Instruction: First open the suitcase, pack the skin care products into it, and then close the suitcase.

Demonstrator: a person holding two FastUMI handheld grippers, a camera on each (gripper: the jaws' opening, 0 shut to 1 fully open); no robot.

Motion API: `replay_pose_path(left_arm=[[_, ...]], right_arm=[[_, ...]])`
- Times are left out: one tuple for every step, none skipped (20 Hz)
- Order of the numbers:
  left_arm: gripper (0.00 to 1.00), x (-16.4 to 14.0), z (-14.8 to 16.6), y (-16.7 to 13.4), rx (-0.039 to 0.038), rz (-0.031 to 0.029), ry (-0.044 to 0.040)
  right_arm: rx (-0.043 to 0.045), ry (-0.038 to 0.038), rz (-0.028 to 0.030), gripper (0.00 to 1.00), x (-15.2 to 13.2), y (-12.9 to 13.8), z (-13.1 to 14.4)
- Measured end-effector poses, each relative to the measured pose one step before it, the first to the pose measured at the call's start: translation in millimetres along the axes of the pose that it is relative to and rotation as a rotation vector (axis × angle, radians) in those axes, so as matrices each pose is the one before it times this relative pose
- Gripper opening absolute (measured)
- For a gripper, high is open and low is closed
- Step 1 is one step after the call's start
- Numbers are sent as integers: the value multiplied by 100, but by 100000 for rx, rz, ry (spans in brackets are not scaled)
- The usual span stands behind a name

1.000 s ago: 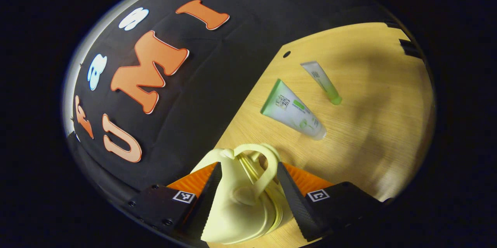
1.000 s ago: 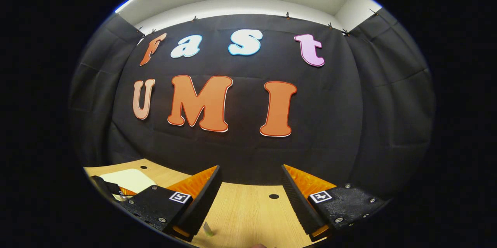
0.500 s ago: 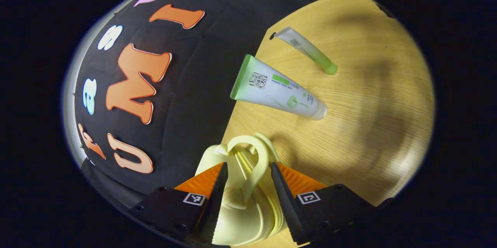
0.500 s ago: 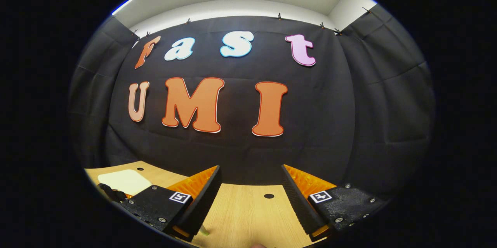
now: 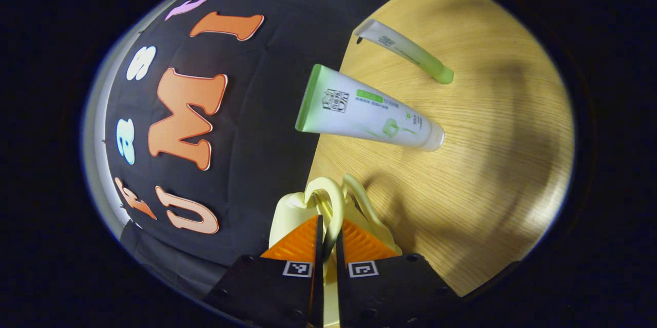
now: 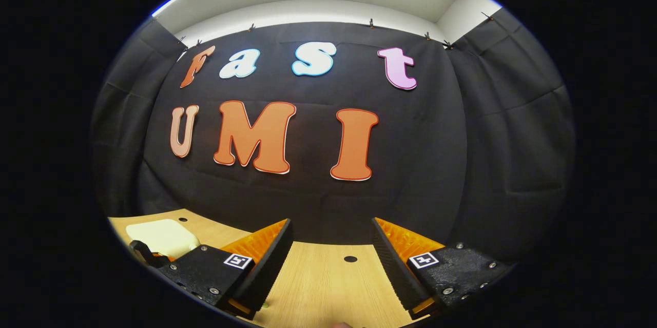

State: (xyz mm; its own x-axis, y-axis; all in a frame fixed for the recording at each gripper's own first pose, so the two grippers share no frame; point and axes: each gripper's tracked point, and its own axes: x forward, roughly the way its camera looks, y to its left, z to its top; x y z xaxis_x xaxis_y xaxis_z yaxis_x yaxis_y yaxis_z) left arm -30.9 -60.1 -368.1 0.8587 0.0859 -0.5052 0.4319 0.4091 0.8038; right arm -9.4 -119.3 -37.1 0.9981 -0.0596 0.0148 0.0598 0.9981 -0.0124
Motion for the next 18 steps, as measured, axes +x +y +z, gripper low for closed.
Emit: replay_pose_path(left_arm=[[8,-244,67,612,-2575,665,-552],[7,-127,446,424,-3221,510,-1140],[7,-257,2,325,-3776,1293,-782],[6,-254,81,313,-4475,1117,-849],[6,-14,177,417,-4203,1398,-743],[6,44,-24,273,-3810,1112,-127],[6,62,177,292,-4726,1350,-891],[6,79,37,179,-5044,834,159],[6,75,141,437,-5032,1361,271],[7,136,48,158,-4778,1173,83],[7,77,213,151,-3841,1010,-187],[8,47,116,-37,-2958,-146,-173],[8,-116,172,-10,-2649,-1134,-218],[8,-224,331,186,-2109,-254,-872],[8,12,-22,348,-3612,135,-283],[8,16,1,87,-5694,-410,-514],[8,167,-72,215,-5331,-65,233],[8,43,83,415,-4664,492,-512]], right_arm=[[751,-184,1027,95,63,272,-68],[182,56,143,95,237,140,-99],[67,68,655,95,125,211,-4],[-258,35,287,95,154,266,67],[-337,189,298,95,93,199,29],[-305,42,710,95,-29,446,96],[-499,-236,607,95,35,382,65],[-453,-83,1237,95,49,657,-23],[-783,278,685,95,260,610,-146],[-499,651,461,95,264,533,-221],[34,631,627,95,168,724,0],[294,56,371,95,97,663,238],[326,-269,725,95,178,795,285],[-304,-493,882,95,233,865,291],[-1149,-155,927,95,311,906,137],[-1840,116,553,95,277,797,99],[-1844,396,155,95,182,705,98],[-821,321,345,95,200,851,251]])
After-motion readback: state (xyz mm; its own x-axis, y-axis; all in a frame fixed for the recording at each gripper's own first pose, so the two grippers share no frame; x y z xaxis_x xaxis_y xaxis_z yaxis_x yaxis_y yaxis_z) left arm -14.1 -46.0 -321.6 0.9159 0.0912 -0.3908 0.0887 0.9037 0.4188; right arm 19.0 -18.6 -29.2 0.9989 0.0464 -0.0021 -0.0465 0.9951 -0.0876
